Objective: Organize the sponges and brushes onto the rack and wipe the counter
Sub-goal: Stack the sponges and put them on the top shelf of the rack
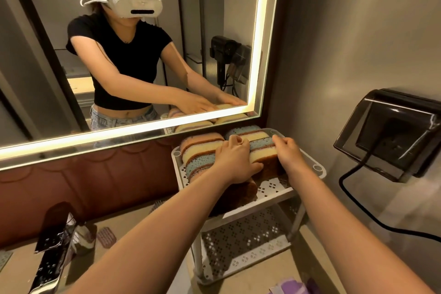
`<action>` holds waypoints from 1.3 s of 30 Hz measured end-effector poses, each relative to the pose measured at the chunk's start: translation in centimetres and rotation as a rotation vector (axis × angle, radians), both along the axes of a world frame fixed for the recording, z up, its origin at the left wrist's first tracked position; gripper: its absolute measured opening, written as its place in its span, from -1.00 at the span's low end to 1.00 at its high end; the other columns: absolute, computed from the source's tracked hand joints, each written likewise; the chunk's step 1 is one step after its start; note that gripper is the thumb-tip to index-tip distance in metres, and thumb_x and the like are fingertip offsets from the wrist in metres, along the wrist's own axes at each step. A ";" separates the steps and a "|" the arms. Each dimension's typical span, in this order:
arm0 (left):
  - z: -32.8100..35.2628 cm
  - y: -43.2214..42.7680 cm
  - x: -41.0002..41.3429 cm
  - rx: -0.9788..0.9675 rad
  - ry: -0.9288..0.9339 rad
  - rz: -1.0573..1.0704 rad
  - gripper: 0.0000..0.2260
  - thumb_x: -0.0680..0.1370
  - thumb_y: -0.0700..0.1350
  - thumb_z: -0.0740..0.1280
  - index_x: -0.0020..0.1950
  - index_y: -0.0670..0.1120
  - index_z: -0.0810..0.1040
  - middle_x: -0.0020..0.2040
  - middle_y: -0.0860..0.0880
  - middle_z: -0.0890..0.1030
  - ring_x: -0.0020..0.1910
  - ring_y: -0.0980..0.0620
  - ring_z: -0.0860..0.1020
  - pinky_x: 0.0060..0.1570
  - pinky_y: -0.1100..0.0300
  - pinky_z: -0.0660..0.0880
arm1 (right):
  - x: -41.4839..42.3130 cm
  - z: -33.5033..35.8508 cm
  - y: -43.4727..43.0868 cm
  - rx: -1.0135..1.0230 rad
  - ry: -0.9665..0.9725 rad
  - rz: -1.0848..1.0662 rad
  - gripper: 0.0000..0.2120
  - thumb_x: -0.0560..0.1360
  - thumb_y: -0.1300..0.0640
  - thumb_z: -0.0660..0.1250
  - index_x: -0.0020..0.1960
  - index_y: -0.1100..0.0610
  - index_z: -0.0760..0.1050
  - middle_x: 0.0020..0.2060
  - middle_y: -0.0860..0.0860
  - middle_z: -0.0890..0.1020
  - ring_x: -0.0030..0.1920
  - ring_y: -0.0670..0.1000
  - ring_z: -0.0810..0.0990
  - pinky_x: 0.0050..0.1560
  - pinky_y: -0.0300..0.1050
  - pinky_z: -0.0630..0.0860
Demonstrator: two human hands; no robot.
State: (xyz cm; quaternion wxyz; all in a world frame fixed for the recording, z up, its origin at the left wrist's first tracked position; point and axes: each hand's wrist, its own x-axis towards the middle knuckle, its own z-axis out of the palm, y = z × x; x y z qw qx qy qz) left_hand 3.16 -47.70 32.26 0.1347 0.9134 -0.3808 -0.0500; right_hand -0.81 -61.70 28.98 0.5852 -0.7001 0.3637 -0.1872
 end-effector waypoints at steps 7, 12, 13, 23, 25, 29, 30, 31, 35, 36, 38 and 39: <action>-0.2 -0.6 -0.6 0.133 0.034 0.017 -0.33 0.61 0.10 0.08 0.54 -0.18 -0.19 0.56 -0.17 -0.17 0.54 -0.13 -0.10 0.49 -0.03 -0.12 | 0.7 -1.1 -0.8 -0.094 0.127 0.082 -0.32 0.29 -0.35 0.14 0.27 0.04 0.36 0.16 0.13 0.52 0.15 0.17 0.52 0.20 0.17 0.48; 0.1 -0.8 -0.7 0.165 0.083 0.031 -0.33 0.62 0.06 0.07 0.53 -0.20 -0.24 0.55 -0.18 -0.20 0.54 -0.11 -0.13 0.49 0.00 -0.14 | 1.7 -2.7 -2.2 -0.144 0.163 0.101 -0.06 0.05 -0.47 0.04 0.30 0.00 0.33 0.20 0.12 0.51 0.20 0.18 0.49 0.23 0.18 0.45; 0.2 -0.8 -0.6 0.163 0.082 0.029 -0.33 0.62 0.07 0.08 0.53 -0.20 -0.22 0.55 -0.17 -0.18 0.54 -0.11 -0.11 0.49 0.00 -0.12 | 1.6 -2.6 -2.2 -0.140 0.160 0.090 -0.07 0.05 -0.47 0.05 0.30 0.01 0.32 0.20 0.12 0.51 0.20 0.18 0.48 0.24 0.18 0.45; 2.5 1.5 -0.7 -0.007 0.002 -0.013 -0.36 0.57 0.12 0.19 0.54 -0.08 0.01 0.56 -0.08 0.06 0.52 -0.08 0.06 0.47 -0.08 0.02 | -1.5 1.8 1.9 -0.702 0.129 0.039 -0.65 0.55 -0.08 0.17 0.26 0.05 0.39 0.23 0.09 0.44 0.27 0.12 0.32 0.21 0.06 0.34; 3.1 3.1 -1.0 -0.025 -0.036 -0.043 -0.43 0.58 0.09 0.16 0.53 -0.07 0.10 0.54 -0.08 0.14 0.51 -0.08 0.11 0.45 -0.07 0.06 | -1.9 2.8 3.0 -0.762 0.096 0.095 -0.69 0.56 -0.06 0.16 0.22 0.06 0.44 0.21 0.09 0.47 0.26 0.11 0.33 0.20 0.04 0.33; 4.4 8.2 -0.9 -0.085 -0.023 -0.096 -0.55 0.60 0.02 0.16 0.47 -0.07 0.25 0.44 -0.08 0.35 0.41 -0.04 0.32 0.38 0.05 0.26 | -2.7 4.8 6.8 -0.824 0.030 0.245 -0.74 0.55 -0.07 0.18 0.10 0.05 0.51 0.13 0.05 0.54 0.20 0.09 0.40 0.18 0.09 0.40; 4.8 9.8 -0.9 -0.099 -0.011 -0.088 -0.57 0.61 0.00 0.15 0.46 -0.07 0.27 0.43 -0.08 0.37 0.39 -0.03 0.34 0.36 0.08 0.28 | -3.0 5.1 7.9 -0.840 0.014 0.289 -0.76 0.55 -0.06 0.19 0.09 0.04 0.51 0.11 0.03 0.54 0.19 0.08 0.41 0.17 0.07 0.41; 5.1 11.5 -1.1 -0.106 -0.008 -0.076 -0.59 0.61 0.00 0.15 0.45 -0.07 0.29 0.41 -0.07 0.39 0.38 -0.02 0.36 0.34 0.10 0.29 | -3.1 5.3 9.1 -0.850 -0.001 0.338 -0.78 0.55 -0.05 0.21 0.07 0.03 0.51 0.10 0.01 0.53 0.18 0.06 0.41 0.16 0.04 0.41; 5.5 18.1 -2.0 -0.086 -0.016 -0.052 -0.65 0.61 0.01 0.14 0.37 -0.06 0.39 0.30 -0.05 0.49 0.25 0.03 0.45 0.23 0.15 0.36 | -3.9 5.9 14.6 -0.921 -0.020 0.476 -0.72 0.54 -0.05 0.23 0.18 0.06 0.49 0.15 -0.01 0.47 0.22 0.01 0.38 0.20 -0.07 0.36; 5.3 19.8 -2.4 -0.061 -0.005 -0.040 -0.65 0.61 0.01 0.14 0.37 -0.05 0.39 0.29 -0.04 0.49 0.25 0.03 0.45 0.24 0.15 0.37 | -4.1 5.9 16.1 -0.958 -0.017 0.488 -0.69 0.54 -0.05 0.23 0.20 0.07 0.48 0.16 0.00 0.45 0.22 0.01 0.36 0.19 -0.10 0.34; 4.7 22.5 -3.1 -0.004 0.010 -0.015 -0.64 0.61 0.04 0.14 0.39 -0.03 0.36 0.30 -0.02 0.47 0.27 0.04 0.43 0.27 0.13 0.36 | -4.7 5.6 18.7 -1.028 -0.047 0.500 -0.71 0.54 -0.04 0.23 0.18 0.07 0.47 0.16 0.00 0.44 0.21 0.00 0.35 0.14 -0.15 0.30; 4.3 24.1 -3.6 0.013 0.021 0.003 -0.63 0.61 0.05 0.13 0.39 -0.02 0.36 0.31 -0.01 0.47 0.28 0.05 0.43 0.29 0.13 0.36 | -4.9 5.2 20.3 -1.052 -0.074 0.521 -0.73 0.54 -0.04 0.24 0.18 0.05 0.48 0.15 -0.01 0.45 0.22 -0.01 0.34 0.14 -0.16 0.29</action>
